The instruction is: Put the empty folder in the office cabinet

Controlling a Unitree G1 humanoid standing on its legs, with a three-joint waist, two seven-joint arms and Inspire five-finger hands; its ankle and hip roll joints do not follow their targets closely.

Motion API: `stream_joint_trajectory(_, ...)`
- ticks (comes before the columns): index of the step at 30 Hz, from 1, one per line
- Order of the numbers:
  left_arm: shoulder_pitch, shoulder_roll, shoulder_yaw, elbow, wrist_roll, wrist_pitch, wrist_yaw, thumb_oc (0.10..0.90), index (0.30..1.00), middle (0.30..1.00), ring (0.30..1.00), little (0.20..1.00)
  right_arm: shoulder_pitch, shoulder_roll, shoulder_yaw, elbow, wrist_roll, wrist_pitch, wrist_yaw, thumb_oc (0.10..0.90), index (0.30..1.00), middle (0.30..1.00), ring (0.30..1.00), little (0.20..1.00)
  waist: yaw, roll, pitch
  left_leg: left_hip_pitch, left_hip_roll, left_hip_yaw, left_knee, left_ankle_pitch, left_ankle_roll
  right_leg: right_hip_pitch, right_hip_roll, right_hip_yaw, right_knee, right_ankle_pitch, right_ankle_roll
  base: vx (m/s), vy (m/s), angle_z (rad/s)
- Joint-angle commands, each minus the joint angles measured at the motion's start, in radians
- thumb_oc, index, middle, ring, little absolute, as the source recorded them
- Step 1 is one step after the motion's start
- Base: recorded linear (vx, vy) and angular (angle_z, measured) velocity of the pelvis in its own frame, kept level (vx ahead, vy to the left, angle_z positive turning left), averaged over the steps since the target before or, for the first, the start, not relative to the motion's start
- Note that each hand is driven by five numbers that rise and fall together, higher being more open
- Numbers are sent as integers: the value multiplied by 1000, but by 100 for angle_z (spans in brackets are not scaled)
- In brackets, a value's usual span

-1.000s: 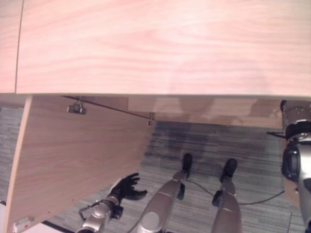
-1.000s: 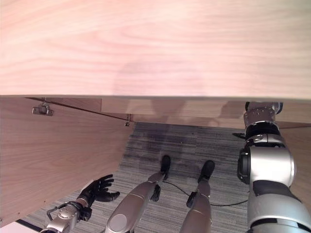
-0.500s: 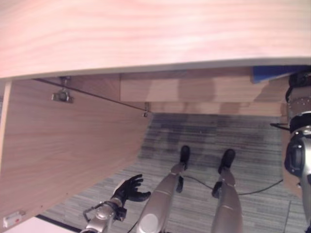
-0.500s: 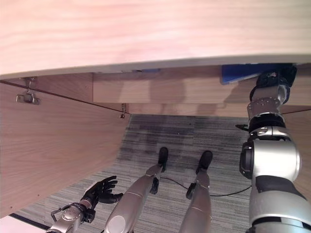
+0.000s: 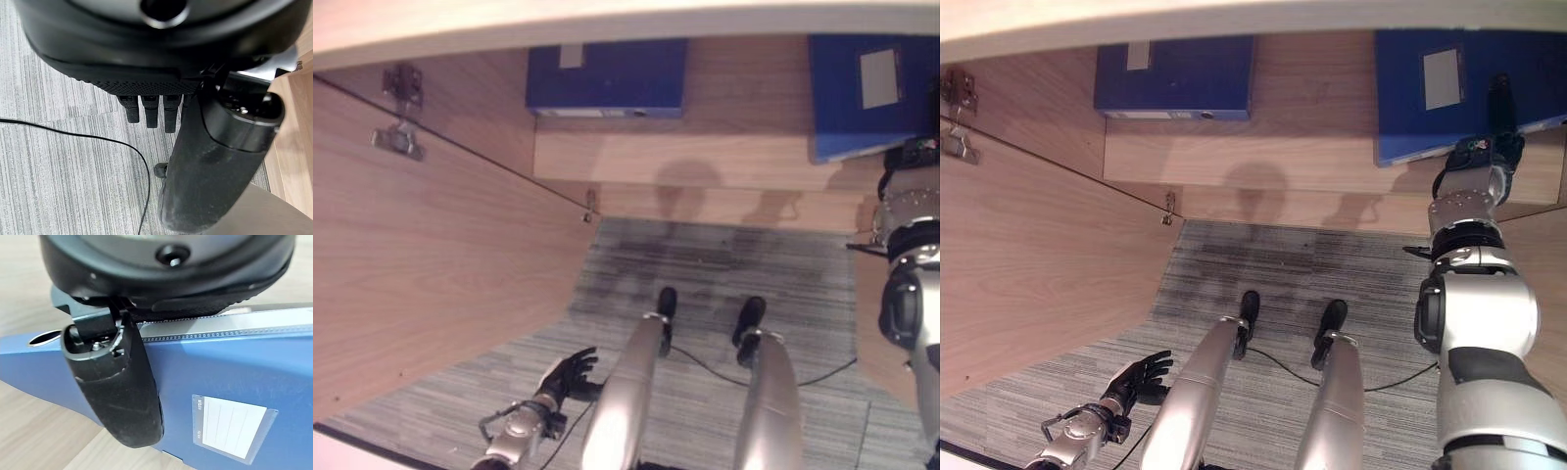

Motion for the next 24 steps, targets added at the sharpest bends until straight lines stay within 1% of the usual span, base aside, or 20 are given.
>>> stream_joint_trajectory(1,58,107,-15,-34,-23,-13,10,800,900,900,900,900,-49,-36,53,-26,20,-41,-1,400,300,300,300,300,4,40,-7,51,33,-66,-35,-64,-42,103,48,18,97,-252,11,0,0,0)
stream_joint_trajectory(2,64,113,-17,-39,-23,-11,10,800,900,900,900,900,-56,-22,56,-28,28,-42,-2,400,300,300,300,300,5,41,-8,50,34,-67,-28,-67,-41,102,49,18,105,-256,9,0,0,0)
stream_joint_trajectory(3,64,121,-23,-48,-24,-6,13,800,900,900,900,900,-78,12,58,-31,44,-50,-9,400,300,300,300,300,11,46,-13,56,30,-66,-28,-74,-40,108,49,18,114,-267,6,12,1,-3)
stream_joint_trajectory(6,63,118,-24,-50,-27,-3,14,800,900,900,900,900,-76,45,44,-48,62,-65,-14,400,300,300,300,300,13,47,-17,64,27,-65,-36,-75,-41,116,48,17,113,-272,3,0,0,0)
stream_joint_trajectory(8,61,100,-23,-11,1,1,14,800,900,900,900,900,-72,84,20,-74,91,-86,-10,400,300,300,300,300,21,46,-30,86,24,-66,-57,-71,-45,138,48,11,102,-273,3,35,-18,1)
stream_joint_trajectory(11,53,97,-28,-7,9,0,10,800,900,900,900,900,-52,97,4,-85,102,-92,-8,400,300,300,300,300,25,46,-39,113,18,-70,-83,-64,-49,168,43,8,88,-276,4,29,-15,1)
stream_joint_trajectory(15,51,96,-34,-19,15,-2,6,800,900,900,900,900,-42,93,-26,-87,117,-96,-7,400,300,300,300,300,32,54,-59,147,3,-79,-128,-54,-55,212,29,-1,63,-272,7,40,4,9)
stream_joint_trajectory(16,52,88,-32,-2,23,0,8,800,900,900,900,900,-39,93,-38,-87,120,-104,-10,400,300,300,300,300,33,55,-64,154,1,-79,-140,-51,-57,219,27,-3,57,-270,8,22,10,14)
stream_joint_trajectory(21,40,46,-38,68,52,8,18,800,900,900,900,900,-17,121,-80,-87,137,-130,-34,400,300,300,300,300,30,60,-79,199,-7,-78,-207,-31,-64,252,23,-6,-2,-239,18,-2,41,12)
stream_joint_trajectory(23,26,28,-44,91,56,3,46,800,900,900,900,900,-40,127,-118,-62,139,-160,-87,400,300,300,300,300,37,72,-92,197,-1,-62,-274,31,-67,247,17,-33,-55,-182,25,-148,102,6)
stream_joint_trajectory(24,24,23,-44,96,56,2,53,800,900,900,900,900,-43,124,-130,-54,138,-172,-109,400,300,300,300,300,36,74,-97,200,-1,-63,-287,39,-69,248,17,-34,-65,-177,29,-18,41,1)
